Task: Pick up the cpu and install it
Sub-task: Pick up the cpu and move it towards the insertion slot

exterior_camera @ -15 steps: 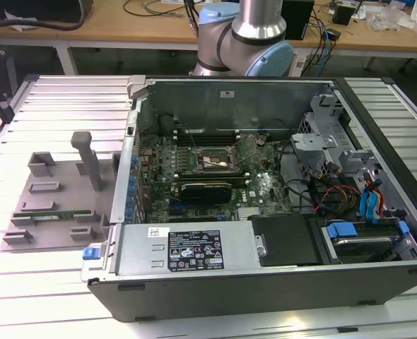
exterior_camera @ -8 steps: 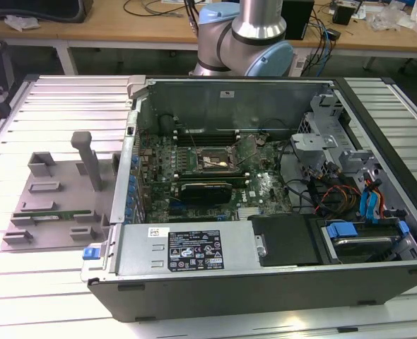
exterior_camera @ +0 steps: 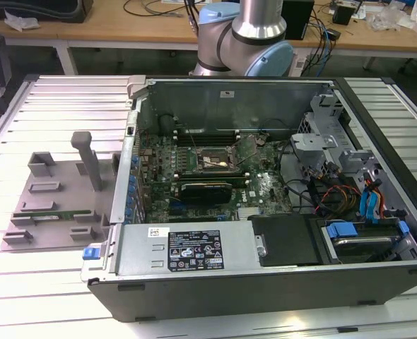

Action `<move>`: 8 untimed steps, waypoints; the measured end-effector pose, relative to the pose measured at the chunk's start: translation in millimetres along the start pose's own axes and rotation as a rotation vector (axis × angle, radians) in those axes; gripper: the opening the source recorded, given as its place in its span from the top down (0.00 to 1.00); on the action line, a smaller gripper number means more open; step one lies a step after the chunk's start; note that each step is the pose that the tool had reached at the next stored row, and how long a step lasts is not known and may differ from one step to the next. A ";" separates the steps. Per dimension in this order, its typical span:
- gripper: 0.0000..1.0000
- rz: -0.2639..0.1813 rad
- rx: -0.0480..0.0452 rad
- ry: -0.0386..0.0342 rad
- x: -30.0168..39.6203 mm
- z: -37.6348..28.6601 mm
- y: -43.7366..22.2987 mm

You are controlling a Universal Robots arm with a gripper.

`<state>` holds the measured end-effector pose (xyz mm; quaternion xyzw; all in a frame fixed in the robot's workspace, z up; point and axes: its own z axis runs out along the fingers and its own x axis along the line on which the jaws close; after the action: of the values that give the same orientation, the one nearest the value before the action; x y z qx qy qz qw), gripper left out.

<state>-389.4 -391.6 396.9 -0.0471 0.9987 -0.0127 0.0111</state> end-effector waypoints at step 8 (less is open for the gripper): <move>0.45 0.000 0.0023 0.0001 -0.1 -6.7 -0.2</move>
<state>-389.4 -391.5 403.6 -0.0471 0.9987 -0.0139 0.0111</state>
